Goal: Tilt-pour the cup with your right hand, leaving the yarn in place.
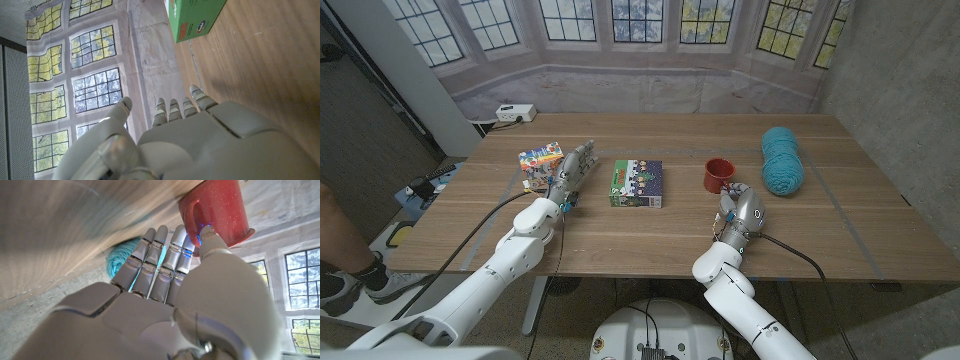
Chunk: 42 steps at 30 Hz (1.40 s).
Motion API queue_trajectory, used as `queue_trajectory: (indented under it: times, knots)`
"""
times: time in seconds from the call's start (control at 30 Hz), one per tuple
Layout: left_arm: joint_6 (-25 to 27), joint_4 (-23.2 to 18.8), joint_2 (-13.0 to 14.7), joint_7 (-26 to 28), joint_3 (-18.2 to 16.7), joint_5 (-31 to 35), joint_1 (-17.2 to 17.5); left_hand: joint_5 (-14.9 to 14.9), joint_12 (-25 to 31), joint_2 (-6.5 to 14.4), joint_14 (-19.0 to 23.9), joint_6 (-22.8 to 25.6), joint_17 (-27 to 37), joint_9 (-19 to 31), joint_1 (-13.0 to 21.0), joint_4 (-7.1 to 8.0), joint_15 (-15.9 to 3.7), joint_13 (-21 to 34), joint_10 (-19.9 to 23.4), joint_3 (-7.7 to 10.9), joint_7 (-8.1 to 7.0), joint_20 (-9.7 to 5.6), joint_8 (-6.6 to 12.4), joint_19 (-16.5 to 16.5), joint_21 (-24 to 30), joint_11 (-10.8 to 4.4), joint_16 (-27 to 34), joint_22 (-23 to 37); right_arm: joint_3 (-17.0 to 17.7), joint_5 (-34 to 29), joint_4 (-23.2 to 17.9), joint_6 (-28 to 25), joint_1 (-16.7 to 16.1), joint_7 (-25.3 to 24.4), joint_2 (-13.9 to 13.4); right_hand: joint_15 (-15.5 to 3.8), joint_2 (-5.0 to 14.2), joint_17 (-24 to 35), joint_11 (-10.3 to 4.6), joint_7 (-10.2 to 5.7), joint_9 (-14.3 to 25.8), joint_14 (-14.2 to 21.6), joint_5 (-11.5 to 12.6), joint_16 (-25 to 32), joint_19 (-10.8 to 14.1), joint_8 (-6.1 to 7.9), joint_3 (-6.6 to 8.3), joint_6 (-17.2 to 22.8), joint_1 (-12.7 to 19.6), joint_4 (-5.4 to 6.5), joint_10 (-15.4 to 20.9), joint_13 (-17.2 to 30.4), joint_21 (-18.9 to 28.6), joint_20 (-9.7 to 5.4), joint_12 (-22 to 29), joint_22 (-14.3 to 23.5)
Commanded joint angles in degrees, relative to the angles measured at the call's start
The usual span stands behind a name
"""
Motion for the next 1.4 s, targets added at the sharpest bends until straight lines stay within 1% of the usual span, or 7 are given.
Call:
queue_trajectory:
  times: [0.03, 0.3, 1.4]
  knots:
    - [-0.1, 0.3, -0.1, -0.2, 0.1, -0.1, -0.1, 0.2, 0.2, 0.0, 0.4, 0.6, 0.2, 0.1, 0.9, -0.17, 0.42, 0.1, 0.4, 0.16, -0.06, 0.04, -0.06, 0.6, 0.0, 0.52, 0.3, 0.1, 0.4, -0.7, 0.5, 0.3, 0.1, 0.0, 0.6, -7.21, 0.25, 0.3, 0.03, -0.03, 0.2, 0.8, -0.2, 0.5, 1.0, 0.63, -0.16, 1.0, 1.2, -0.09, 0.7, 0.4, 0.5, -2.53, 0.6, 0.2]
    - [0.1, 0.8, -0.2, -0.6, 0.3, -0.1, -0.5, 0.2, 0.2, 0.0, 0.4, 0.6, 0.2, 0.1, 0.9, -0.17, 0.42, 0.1, 0.5, 0.13, -0.11, 0.01, -0.07, 0.6, 0.0, 0.45, 0.3, 0.1, 0.7, -1.1, 0.4, 0.3, -0.2, 0.0, 0.9, -7.34, 0.98, 0.5, -0.13, -0.77, 0.2, 1.9, -0.3, 1.0, 1.6, 0.96, -0.01, 2.1, 1.9, -0.09, 1.3, 0.5, 0.6, -3.11, 0.9, 0.2]
    - [-0.6, 2.3, -1.1, -0.9, 0.5, 0.1, -1.3, 0.2, 0.2, 0.0, 0.5, 0.6, 0.2, 0.2, 1.0, -0.17, 0.44, 0.1, 0.6, 0.07, -0.21, 0.03, -0.08, 0.6, 0.0, 0.41, 0.2, 0.1, 1.0, -2.4, -1.3, 1.1, -0.5, 0.0, 0.2, -7.46, 2.53, 0.8, -0.5, -0.8, 0.4, 3.0, -0.8, 1.3, 2.0, 1.42, -0.02, 3.9, 3.2, 0.07, 2.5, -0.3, 0.7, -3.98, 0.7, 0.3]
